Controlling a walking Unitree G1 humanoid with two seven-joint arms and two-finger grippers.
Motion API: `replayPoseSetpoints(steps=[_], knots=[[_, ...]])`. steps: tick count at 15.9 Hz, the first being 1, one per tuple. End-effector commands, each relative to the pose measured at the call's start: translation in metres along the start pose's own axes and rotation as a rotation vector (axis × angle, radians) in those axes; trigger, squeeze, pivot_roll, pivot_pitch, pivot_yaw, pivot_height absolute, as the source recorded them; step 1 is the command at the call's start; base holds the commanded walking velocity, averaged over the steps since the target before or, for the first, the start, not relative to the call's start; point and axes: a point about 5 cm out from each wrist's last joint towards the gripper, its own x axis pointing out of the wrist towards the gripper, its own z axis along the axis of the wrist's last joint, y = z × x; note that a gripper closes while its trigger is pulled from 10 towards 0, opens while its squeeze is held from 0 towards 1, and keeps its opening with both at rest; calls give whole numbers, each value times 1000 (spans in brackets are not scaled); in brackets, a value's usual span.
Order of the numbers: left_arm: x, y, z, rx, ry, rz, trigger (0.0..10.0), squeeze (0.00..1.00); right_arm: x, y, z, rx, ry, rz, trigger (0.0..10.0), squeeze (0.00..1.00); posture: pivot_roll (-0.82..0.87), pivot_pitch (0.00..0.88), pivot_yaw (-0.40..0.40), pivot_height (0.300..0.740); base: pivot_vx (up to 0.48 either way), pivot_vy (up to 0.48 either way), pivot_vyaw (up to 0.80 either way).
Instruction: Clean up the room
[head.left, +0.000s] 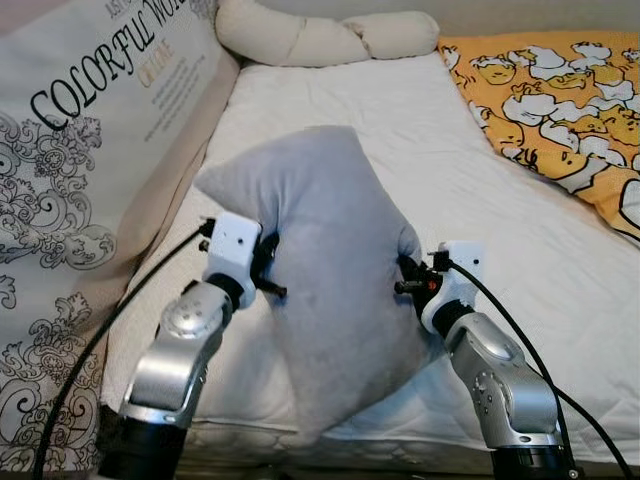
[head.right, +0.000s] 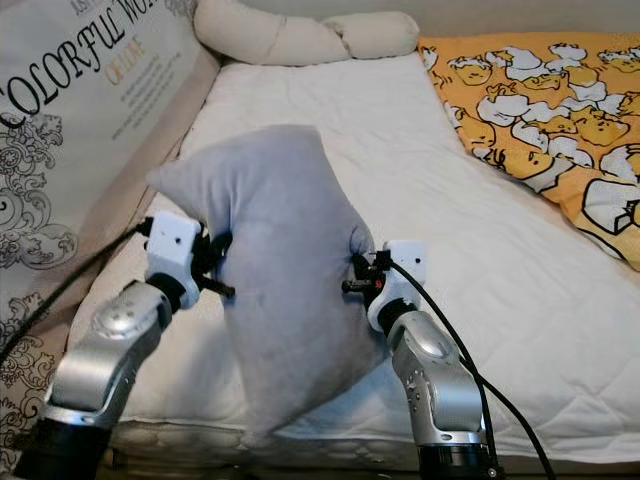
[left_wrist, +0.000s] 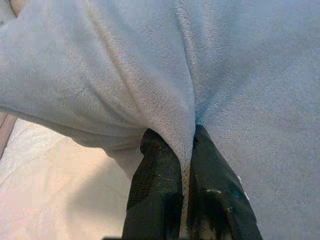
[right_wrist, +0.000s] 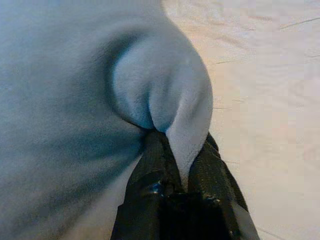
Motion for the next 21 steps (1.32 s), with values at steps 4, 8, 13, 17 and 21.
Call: replayPoseSetpoints(steps=[4,8,13,17,21], knots=[[0,4,8,21,-37,31,10000,0,6,11,10,-26,-52,14,10000,0,12,0,62,740,0,361,0],[1,11,9,47,-33,57,10000,0,9,15,9,-59,-64,14,10000,0,25,0,58,740,0,409,0],[4,12,13,65,-43,46,10000,0,11,14,7,-53,-53,13,10000,0,25,0,66,740,0,418,0],[6,14,13,61,-36,50,10000,0,10,12,5,-39,-37,0,10000,0,29,0,62,740,0,397,0],[5,18,12,57,-25,76,10000,0,10,8,4,-27,-27,-17,10000,0,32,0,63,740,0,0,0]])
